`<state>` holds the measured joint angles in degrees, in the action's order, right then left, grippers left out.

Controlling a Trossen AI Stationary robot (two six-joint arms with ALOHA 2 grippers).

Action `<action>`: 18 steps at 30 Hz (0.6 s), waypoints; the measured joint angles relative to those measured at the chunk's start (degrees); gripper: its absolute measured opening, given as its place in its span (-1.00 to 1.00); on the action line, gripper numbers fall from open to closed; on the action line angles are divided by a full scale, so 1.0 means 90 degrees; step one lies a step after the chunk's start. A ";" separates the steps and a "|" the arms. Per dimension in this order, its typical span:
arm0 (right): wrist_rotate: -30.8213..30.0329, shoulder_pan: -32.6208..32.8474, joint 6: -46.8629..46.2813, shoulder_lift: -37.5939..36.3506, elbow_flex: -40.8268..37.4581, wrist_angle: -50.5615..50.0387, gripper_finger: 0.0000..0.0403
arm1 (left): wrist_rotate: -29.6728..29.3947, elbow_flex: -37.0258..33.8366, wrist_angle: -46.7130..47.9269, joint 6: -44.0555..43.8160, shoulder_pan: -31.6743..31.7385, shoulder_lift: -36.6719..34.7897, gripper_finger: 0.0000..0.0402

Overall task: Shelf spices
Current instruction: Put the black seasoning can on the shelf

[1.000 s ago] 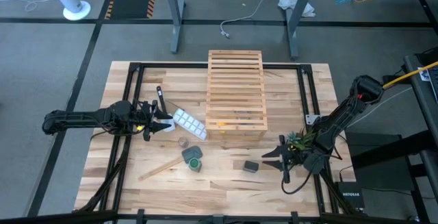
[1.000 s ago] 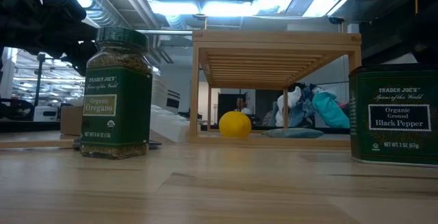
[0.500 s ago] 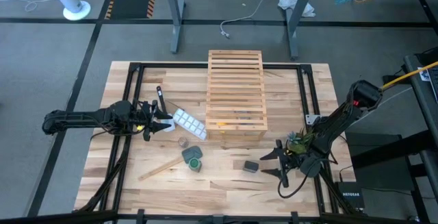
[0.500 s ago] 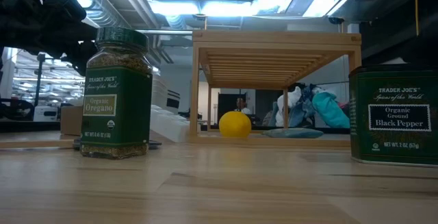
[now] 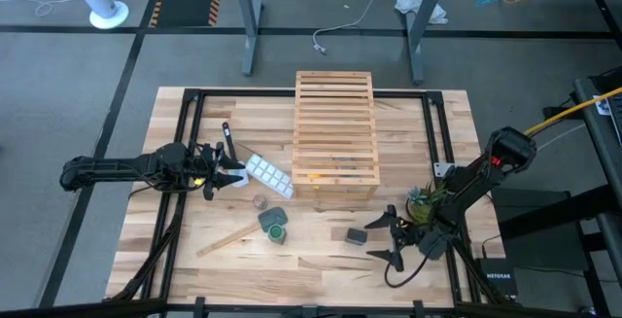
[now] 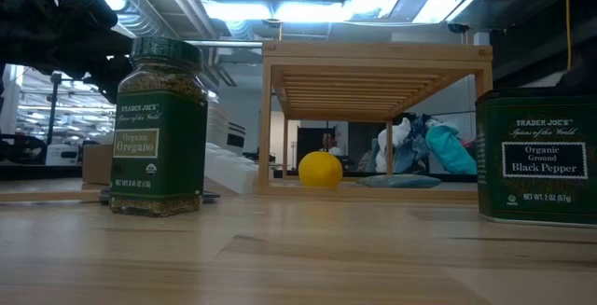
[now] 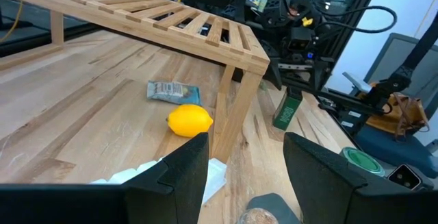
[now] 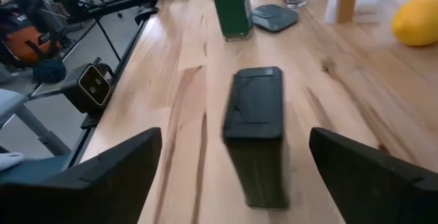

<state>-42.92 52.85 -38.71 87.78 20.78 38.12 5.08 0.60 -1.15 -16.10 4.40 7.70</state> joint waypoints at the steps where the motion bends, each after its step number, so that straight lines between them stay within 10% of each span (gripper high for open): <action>1: 0.0000 0.0001 0.0015 0.0089 0.0077 0.0001 0.86 | 0.0002 0.0001 0.0001 0.0000 0.0001 0.0000 -0.09; 18: -0.1505 -0.0087 -0.0005 0.1731 0.1009 -0.0018 0.85 | 0.0000 0.0002 0.0002 0.0000 0.0000 0.0000 -0.09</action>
<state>-56.46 52.06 -38.76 103.35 29.86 37.95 5.08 0.62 -1.13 -16.10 4.40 7.70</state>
